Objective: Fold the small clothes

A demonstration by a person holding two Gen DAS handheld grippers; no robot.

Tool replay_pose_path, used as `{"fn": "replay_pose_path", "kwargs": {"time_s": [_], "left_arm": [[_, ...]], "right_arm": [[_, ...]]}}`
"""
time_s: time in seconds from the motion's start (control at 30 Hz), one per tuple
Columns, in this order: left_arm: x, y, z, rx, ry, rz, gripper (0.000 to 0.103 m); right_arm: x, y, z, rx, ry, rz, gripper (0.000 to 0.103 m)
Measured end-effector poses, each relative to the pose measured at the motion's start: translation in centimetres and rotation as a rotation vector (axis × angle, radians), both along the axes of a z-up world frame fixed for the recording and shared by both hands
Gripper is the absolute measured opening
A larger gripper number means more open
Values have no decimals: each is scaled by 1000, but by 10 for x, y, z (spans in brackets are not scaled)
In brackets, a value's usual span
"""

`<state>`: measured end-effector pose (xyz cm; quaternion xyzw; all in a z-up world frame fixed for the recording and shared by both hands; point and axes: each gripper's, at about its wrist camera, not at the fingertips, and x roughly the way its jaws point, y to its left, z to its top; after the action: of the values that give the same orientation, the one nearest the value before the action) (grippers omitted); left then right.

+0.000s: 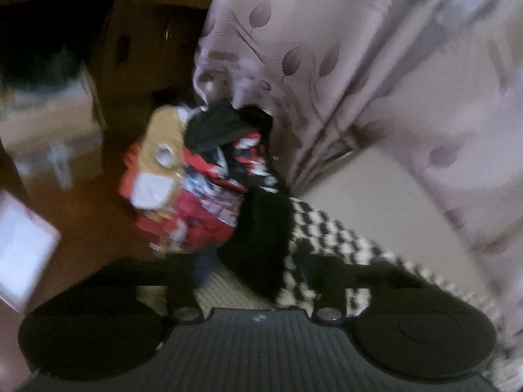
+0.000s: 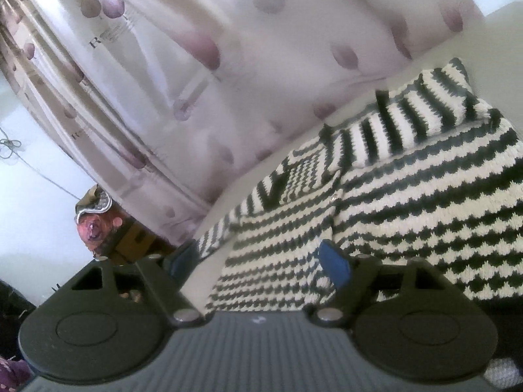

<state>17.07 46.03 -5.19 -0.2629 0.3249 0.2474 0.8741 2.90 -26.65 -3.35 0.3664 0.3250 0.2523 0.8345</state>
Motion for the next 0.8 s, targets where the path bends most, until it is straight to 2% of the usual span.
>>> {"fn": "replay_pose_path", "kwargs": {"time_s": [0.03,0.1,0.2,0.33,0.6,0.7,0.8], "left_arm": [[-1,2,0,-12,-26,-4,12],[-8,6,9,-62,-89,21,12],[-10,-12,39,-33,-164,20,11],[2,-65,88,-7,-247,-67,11],[47,-220,185,-74,-387,-345,11],[65,-291,207,-95,-413,-461,11],[82,-362,217,-92,-418,-561,11]], "right_arm": [[1,-1,0,1,0,-7,82],[1,-3,0,8,0,-17,82],[1,-6,-2,14,5,-29,82],[-2,-15,-8,43,14,-63,82],[-12,-40,-12,84,0,-121,82],[-16,-56,-15,106,-7,-149,82],[-20,-72,-18,126,-12,-179,82]]}}
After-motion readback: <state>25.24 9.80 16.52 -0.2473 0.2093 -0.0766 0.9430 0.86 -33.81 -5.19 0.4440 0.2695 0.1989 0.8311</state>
